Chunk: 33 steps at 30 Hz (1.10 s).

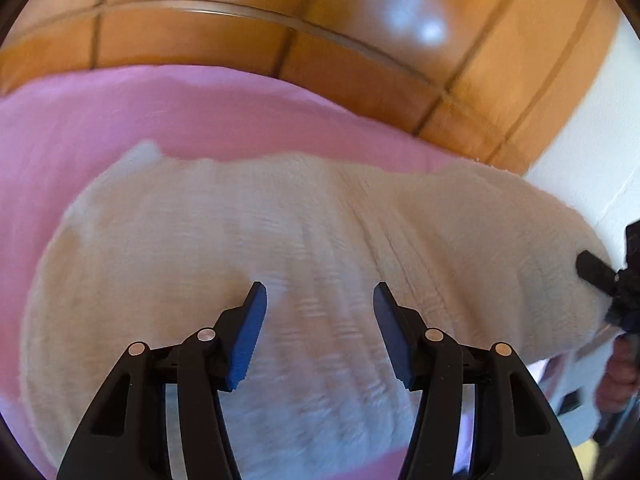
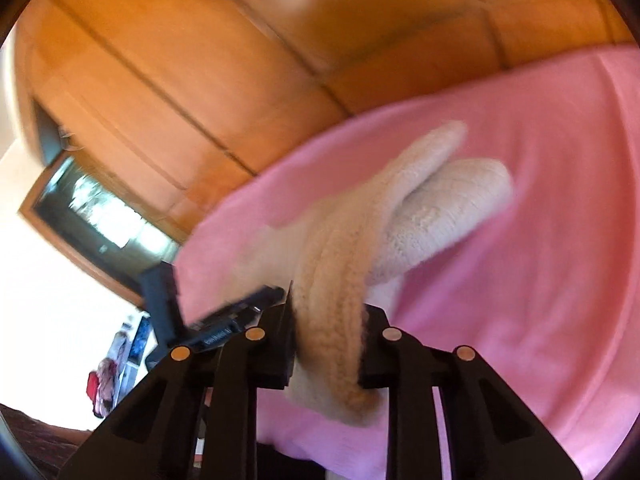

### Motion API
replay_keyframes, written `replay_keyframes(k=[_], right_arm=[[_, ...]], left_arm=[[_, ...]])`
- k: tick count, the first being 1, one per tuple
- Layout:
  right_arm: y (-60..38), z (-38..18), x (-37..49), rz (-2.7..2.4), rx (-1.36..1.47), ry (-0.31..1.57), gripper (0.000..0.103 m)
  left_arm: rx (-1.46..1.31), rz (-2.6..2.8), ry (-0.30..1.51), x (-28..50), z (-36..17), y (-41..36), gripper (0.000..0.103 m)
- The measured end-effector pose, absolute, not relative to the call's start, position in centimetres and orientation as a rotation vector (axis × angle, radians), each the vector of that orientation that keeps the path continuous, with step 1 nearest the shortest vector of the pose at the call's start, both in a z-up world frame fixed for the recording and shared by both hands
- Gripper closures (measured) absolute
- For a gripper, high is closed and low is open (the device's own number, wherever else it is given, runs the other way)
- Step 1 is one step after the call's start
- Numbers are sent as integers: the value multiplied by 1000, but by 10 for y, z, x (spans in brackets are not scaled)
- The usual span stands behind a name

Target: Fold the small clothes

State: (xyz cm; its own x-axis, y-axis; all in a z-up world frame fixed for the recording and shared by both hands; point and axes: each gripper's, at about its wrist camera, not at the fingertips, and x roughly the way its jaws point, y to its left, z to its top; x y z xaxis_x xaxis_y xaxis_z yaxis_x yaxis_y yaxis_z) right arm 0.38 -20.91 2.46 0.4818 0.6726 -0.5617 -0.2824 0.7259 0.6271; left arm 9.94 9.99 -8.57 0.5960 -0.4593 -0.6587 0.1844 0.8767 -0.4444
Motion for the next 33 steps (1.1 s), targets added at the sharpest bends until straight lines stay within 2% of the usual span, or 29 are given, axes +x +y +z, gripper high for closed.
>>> replay_keyframes(k=[7, 11, 17, 18, 19, 20, 22, 27, 29, 33], right_arm=[[-95, 36, 41, 815, 444, 915, 87], [-20, 10, 46, 902, 338, 1006, 88], [53, -37, 33, 924, 106, 1110, 86], [56, -40, 28, 932, 86, 1106, 84], [58, -39, 25, 949, 88, 1098, 71], [58, -35, 23, 988, 123, 1079, 45], [49, -22, 16, 1043, 167, 1026, 28], [12, -10, -3, 1031, 191, 994, 26], [-19, -11, -14, 969, 186, 983, 26], [-68, -16, -26, 840, 196, 984, 25]], left_arm=[[-525, -277, 819, 77, -77, 207, 48], [-607, -238, 786, 59, -72, 254, 48], [-721, -304, 779, 50, -71, 280, 48], [-746, -325, 782, 51, -72, 282, 48], [-769, -344, 786, 52, -71, 284, 48], [-781, -354, 790, 53, -71, 284, 47], [-807, -386, 799, 57, -70, 282, 40], [-816, -440, 848, 73, -67, 268, 34], [-801, -465, 891, 80, -68, 258, 28], [-749, -451, 973, 92, -76, 239, 28]])
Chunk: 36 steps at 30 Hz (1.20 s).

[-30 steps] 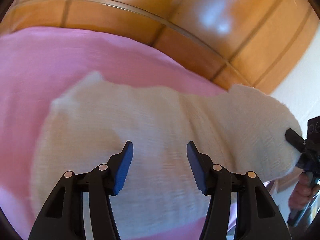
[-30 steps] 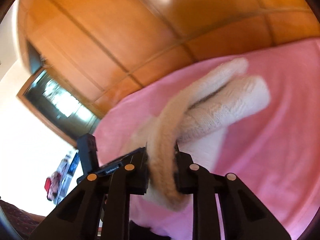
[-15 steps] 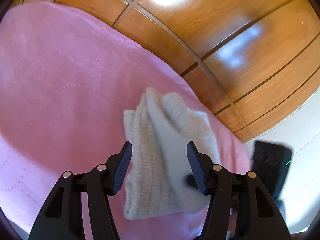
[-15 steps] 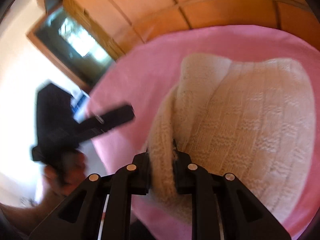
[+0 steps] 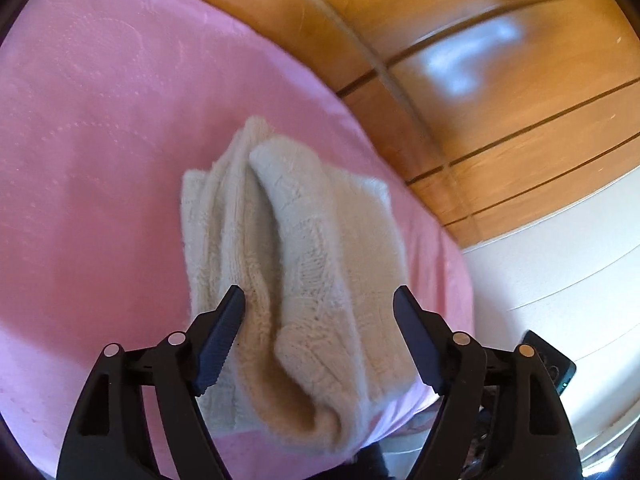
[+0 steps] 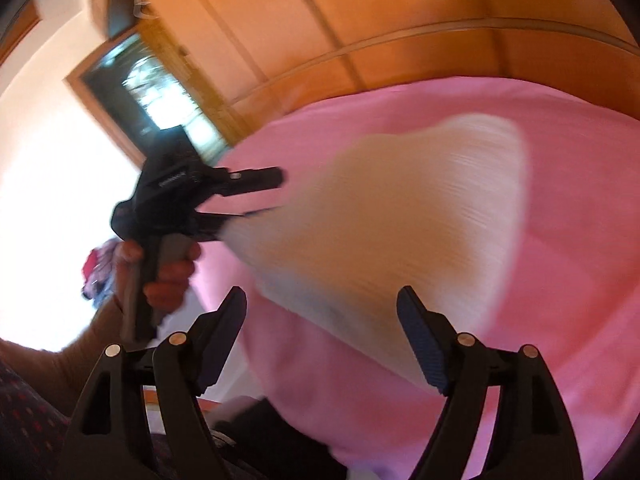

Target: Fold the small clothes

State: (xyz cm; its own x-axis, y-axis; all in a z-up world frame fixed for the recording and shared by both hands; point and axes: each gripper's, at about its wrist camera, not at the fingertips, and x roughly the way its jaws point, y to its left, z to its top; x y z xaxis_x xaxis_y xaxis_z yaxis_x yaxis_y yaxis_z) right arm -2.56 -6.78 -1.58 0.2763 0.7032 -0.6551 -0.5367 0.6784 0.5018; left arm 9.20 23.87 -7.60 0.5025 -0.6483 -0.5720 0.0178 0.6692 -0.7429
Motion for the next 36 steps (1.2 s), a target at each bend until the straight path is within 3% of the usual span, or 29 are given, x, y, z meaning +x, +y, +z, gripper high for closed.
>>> replay_keyframes(k=[1, 2, 3, 5, 9, 14, 16, 19, 27, 36], right_arm=[[-82, -17, -30, 817, 203, 985, 26], [-87, -21, -29, 789, 210, 986, 28], [-96, -23, -29, 775, 213, 986, 29], [-97, -24, -25, 753, 232, 973, 38], [-78, -25, -21, 773, 215, 954, 50], [-38, -63, -29, 782, 50, 1047, 52], [-28, -65, -37, 771, -31, 1006, 51], [-23, -59, -37, 759, -83, 992, 47], [-56, -22, -20, 793, 25, 966, 43], [-72, 3, 65, 597, 258, 895, 43]], left_arm=[[-732, -450, 985, 94, -77, 235, 29], [-702, -444, 993, 96, -76, 230, 45], [-656, -426, 996, 97, -74, 226, 73], [-566, -391, 988, 97, -68, 219, 83], [-478, -341, 969, 84, -61, 219, 91], [-438, -230, 1002, 65, -93, 225, 91], [-460, -203, 990, 64, -100, 225, 87], [-431, -136, 949, 60, -84, 222, 72], [-328, -121, 762, 65, -19, 198, 72], [-281, -105, 815, 98, -52, 176, 72]])
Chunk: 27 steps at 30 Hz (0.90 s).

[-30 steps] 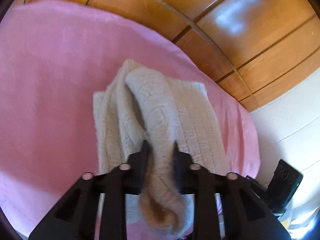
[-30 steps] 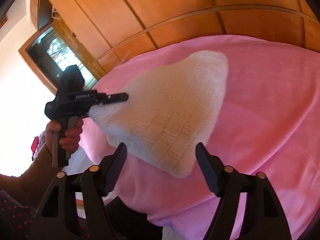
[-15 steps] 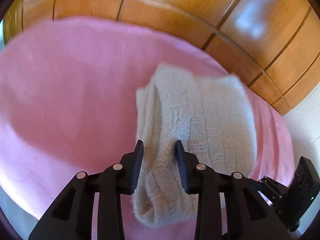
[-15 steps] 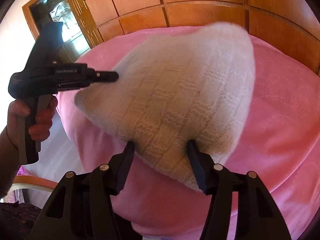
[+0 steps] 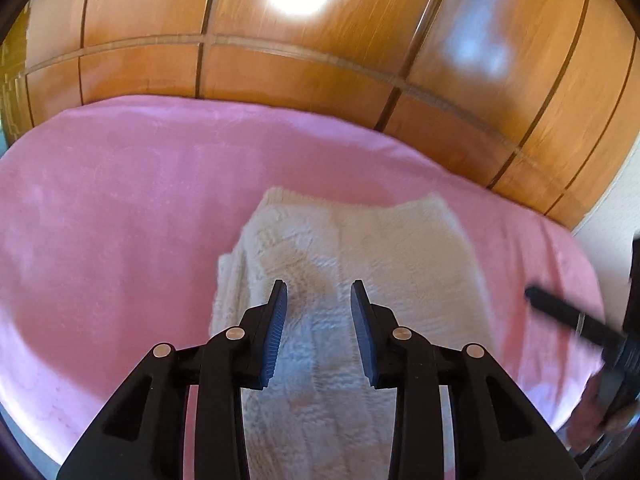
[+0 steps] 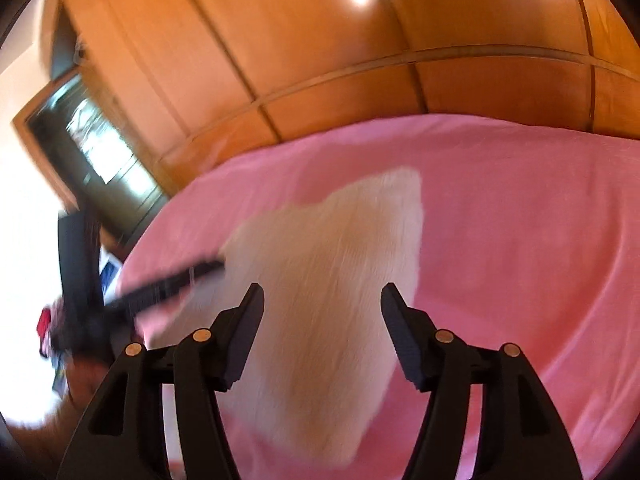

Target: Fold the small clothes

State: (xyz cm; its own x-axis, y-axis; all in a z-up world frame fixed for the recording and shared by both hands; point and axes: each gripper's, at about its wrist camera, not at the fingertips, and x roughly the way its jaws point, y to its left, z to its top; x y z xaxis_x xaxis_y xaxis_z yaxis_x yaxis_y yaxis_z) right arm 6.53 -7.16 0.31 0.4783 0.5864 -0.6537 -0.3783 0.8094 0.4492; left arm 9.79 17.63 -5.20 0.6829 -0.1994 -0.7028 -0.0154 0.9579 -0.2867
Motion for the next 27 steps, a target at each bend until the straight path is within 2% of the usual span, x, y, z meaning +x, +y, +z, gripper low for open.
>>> replay_keyframes(k=[3, 7, 15, 17, 18, 20, 27], right_arm=[[-54, -5, 88, 585, 251, 908, 43], [-19, -51, 97, 541, 84, 978, 44], [-25, -45, 88, 532, 47, 903, 40], [-23, -45, 86, 531, 53, 899, 37], [-24, -45, 83, 537, 56, 898, 35], [-24, -43, 81, 550, 68, 897, 25], [-31, -31, 82, 561, 151, 902, 12]], left_arm=[[-281, -100, 834, 100, -72, 178, 72], [-282, -85, 823, 95, -84, 180, 72], [-238, -30, 783, 81, -72, 176, 71], [-222, -4, 771, 77, -68, 176, 61], [-227, -6, 764, 75, -66, 179, 60], [-237, -6, 758, 71, -63, 182, 60], [-224, 13, 752, 62, -63, 190, 60]])
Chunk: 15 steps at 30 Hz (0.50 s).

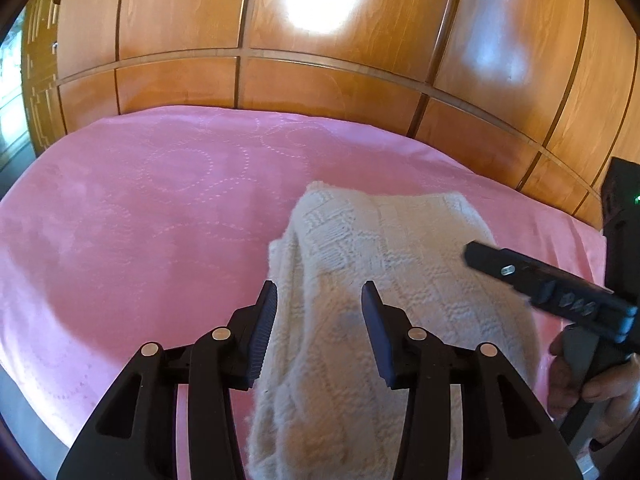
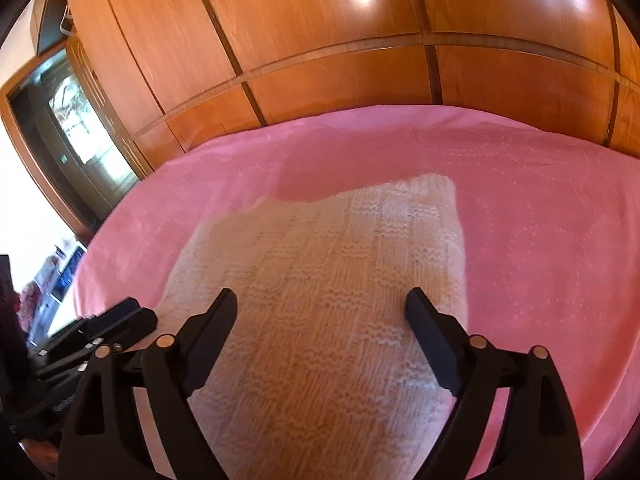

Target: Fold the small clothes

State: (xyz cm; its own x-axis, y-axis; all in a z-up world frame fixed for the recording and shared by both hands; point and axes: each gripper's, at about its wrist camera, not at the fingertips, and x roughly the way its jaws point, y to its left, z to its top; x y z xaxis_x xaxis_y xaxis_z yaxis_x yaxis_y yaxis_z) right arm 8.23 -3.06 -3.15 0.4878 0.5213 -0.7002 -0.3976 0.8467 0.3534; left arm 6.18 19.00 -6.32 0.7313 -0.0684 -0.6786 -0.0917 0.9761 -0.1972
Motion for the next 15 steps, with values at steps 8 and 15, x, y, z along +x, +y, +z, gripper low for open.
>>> replay_keyframes(k=[8, 15], right_arm=[[-73, -38, 84, 536, 317, 960, 7], [-92, -71, 95, 583, 504, 1078, 6]], left_arm=[[-257, 18, 754, 56, -70, 198, 38], [-338, -60, 824, 64, -92, 211, 32]])
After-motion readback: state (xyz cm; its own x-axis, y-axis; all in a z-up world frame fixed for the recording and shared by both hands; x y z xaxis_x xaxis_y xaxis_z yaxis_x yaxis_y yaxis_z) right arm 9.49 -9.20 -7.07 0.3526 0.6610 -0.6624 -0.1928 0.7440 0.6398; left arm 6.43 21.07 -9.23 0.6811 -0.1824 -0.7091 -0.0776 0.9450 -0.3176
